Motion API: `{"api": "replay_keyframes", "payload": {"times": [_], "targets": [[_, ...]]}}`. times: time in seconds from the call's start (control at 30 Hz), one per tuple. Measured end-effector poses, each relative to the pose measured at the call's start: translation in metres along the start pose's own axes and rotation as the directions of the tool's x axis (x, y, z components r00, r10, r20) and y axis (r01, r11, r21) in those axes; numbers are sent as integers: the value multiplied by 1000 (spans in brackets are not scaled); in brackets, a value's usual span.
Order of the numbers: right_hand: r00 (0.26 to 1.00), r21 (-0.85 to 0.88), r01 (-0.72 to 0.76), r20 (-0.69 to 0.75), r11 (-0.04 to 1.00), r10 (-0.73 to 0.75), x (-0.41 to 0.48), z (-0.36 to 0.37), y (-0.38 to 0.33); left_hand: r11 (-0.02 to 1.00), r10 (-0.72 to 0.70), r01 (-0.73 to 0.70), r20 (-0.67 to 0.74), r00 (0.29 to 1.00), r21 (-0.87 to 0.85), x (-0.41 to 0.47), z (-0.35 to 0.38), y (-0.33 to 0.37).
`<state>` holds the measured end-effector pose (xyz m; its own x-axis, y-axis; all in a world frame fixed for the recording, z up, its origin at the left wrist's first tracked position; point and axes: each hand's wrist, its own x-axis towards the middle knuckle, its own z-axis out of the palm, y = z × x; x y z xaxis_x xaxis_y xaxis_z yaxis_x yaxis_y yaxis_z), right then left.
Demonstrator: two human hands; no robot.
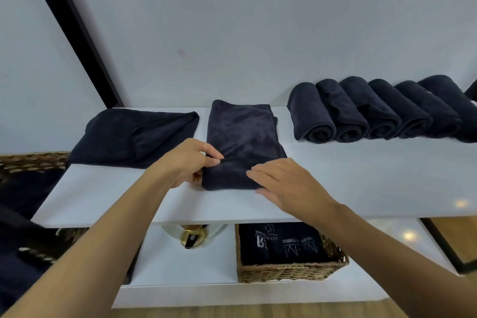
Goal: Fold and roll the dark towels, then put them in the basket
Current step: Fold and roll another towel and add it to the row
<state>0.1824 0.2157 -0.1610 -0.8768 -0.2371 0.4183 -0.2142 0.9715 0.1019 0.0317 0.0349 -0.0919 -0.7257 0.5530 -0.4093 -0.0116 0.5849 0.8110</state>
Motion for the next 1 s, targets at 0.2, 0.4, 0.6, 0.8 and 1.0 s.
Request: {"api": "replay_keyframes", "payload": {"times": [0.2,0.4,0.6,0.8,1.0], "targets": [[966,230,-188,220,955,137,22,-17,9,494,726,-422,-92,682,760,-11,9,-9],[852,572,-445,508,689,128,48,-44,32,36,781,-495,285,555,868,-8,16,-36],[982,328,-186,103,926,160,47,-38,36,739,405,-484,265,875,469,23,-9,-7],[995,68,-48,96,996,42,31,-1,31,946,217,-275,294,931,172,42,-16,3],[929,471,-366,241,803,282,50,-17,38,574,691,-476,-82,719,667,32,-2,0]]}}
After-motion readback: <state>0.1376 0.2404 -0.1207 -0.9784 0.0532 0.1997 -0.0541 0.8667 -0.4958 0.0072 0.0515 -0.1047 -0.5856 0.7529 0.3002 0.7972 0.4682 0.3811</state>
